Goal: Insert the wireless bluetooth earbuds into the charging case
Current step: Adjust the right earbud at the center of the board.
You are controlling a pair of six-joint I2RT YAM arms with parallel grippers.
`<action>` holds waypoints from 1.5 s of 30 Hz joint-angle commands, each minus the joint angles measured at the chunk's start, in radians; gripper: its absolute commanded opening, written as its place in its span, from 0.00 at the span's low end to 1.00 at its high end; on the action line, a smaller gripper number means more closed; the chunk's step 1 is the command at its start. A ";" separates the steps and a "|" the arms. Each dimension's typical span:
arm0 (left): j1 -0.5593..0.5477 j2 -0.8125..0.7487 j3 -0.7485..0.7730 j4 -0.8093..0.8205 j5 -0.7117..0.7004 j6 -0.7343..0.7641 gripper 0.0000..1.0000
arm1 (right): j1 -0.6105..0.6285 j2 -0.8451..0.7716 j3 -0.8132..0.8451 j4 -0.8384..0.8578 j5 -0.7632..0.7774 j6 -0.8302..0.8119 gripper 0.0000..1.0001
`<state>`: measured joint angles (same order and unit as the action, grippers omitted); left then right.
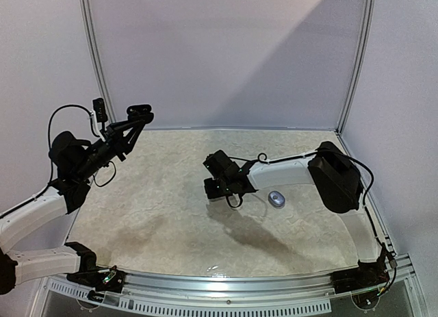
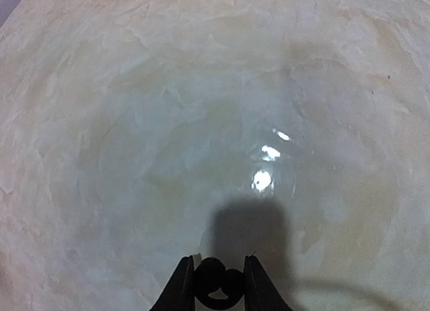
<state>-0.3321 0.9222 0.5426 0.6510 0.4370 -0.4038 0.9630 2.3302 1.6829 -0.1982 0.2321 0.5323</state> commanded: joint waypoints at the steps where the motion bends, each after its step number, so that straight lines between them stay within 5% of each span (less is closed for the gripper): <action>1: 0.011 -0.011 -0.013 -0.014 0.012 0.014 0.00 | 0.031 -0.127 -0.062 -0.156 -0.034 0.004 0.17; 12: 0.012 0.005 -0.015 -0.004 0.034 0.012 0.00 | 0.047 -0.279 -0.069 -0.647 -0.187 0.089 0.19; 27: 0.009 0.003 -0.017 0.002 0.114 0.044 0.00 | 0.036 -0.120 0.174 -1.111 -0.553 0.022 0.19; 36: 0.007 -0.001 -0.020 0.004 0.125 0.040 0.00 | 0.042 -0.058 0.157 -1.144 -0.693 0.006 0.20; 45: 0.005 -0.004 -0.023 0.003 0.121 0.039 0.00 | 0.046 0.046 0.251 -1.192 -0.572 0.006 0.22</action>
<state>-0.3317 0.9295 0.5320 0.6521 0.5499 -0.3706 1.0073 2.3207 1.8725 -1.3426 -0.3935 0.5407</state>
